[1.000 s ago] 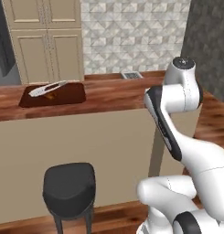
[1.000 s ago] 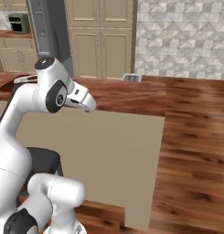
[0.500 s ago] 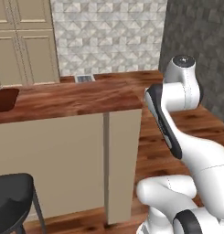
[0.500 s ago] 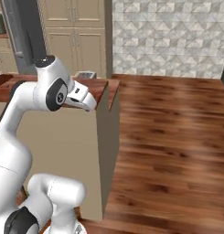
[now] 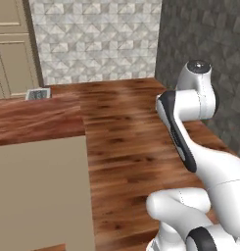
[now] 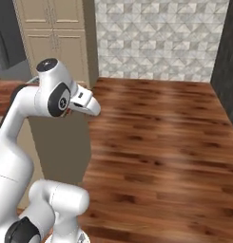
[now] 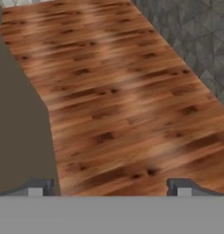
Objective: Gather the squash and lemon wedge from the fridge and place them on a tray on the dining counter. Then gather the steak and chicken drumstick from the fridge and place them on the other tray.
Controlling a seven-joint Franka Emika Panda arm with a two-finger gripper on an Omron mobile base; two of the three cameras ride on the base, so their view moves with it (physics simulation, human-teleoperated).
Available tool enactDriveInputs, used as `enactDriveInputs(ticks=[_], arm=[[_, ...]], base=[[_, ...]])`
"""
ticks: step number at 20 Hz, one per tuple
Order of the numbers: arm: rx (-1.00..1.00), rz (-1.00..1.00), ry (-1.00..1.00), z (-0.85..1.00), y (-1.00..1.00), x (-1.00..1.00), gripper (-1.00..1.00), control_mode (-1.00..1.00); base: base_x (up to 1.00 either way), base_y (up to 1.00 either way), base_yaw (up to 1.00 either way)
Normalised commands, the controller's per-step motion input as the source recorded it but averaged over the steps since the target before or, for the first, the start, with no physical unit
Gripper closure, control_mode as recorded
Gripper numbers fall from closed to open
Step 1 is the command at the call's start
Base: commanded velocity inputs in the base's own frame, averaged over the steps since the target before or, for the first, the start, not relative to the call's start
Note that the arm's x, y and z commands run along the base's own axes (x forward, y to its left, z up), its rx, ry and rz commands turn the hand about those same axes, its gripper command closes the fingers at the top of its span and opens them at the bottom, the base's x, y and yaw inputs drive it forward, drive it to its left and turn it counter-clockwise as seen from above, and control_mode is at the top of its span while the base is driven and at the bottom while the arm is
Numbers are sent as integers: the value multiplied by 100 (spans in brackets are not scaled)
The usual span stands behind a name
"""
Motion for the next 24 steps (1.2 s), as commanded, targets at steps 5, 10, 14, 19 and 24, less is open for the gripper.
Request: enactDriveInputs(ticks=[5,10,14,19,24], arm=[[0,0,0,0,0,0,-100,100],[0,0,0,0,0,0,-100,100],[0,0,0,0,0,0,-100,100],[0,0,0,0,0,0,-100,100],[0,0,0,0,0,0,-100,100]], base=[[100,-75,0],[100,-53,9],[100,-26,21],[100,-27,25],[100,-37,26]])
